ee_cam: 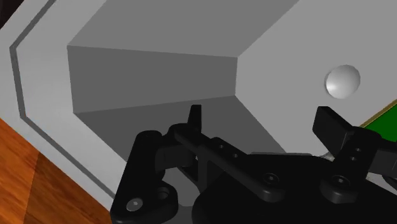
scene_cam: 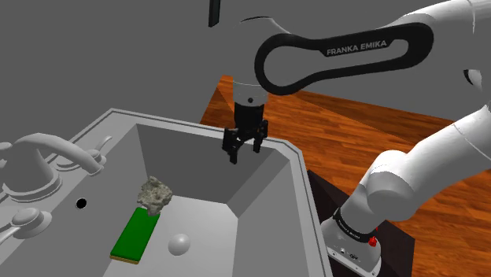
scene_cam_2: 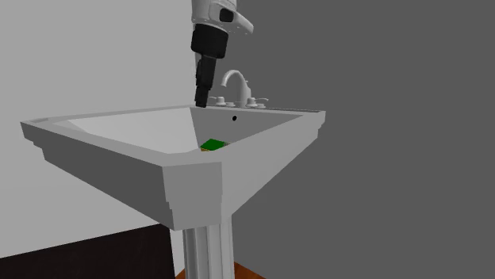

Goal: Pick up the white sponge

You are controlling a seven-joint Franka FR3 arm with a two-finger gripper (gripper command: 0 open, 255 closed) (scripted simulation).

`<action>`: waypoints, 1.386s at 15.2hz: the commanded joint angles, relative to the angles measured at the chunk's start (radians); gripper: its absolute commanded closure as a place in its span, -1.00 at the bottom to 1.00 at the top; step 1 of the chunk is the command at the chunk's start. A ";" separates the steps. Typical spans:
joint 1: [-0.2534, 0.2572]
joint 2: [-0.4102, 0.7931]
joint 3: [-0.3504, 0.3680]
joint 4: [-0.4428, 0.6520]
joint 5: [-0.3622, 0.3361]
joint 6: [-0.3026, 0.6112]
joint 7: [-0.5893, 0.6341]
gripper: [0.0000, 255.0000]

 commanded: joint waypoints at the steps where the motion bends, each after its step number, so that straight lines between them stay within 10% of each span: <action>1: 0.000 0.084 0.033 0.047 -0.006 0.033 0.064 -1.00; 21: 0.218 0.937 0.077 0.763 -0.244 0.097 0.628 -1.00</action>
